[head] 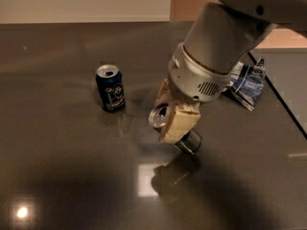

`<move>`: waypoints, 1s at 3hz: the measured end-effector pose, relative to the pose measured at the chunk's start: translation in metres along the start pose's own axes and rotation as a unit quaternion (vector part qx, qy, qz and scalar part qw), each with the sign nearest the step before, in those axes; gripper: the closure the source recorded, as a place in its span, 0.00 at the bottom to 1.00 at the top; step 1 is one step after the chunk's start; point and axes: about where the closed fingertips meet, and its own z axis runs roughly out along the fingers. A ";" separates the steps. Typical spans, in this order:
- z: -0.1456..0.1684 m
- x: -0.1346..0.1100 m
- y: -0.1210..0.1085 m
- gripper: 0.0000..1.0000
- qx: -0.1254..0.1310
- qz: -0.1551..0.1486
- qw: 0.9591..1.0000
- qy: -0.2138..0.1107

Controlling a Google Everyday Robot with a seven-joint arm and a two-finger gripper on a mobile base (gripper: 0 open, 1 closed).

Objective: Knock redbull can over

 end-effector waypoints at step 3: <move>0.025 0.036 -0.004 1.00 -0.006 -0.075 0.984 0.159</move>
Offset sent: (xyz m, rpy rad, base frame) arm 0.0112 -0.0306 -0.0428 -0.3536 -0.0772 0.1212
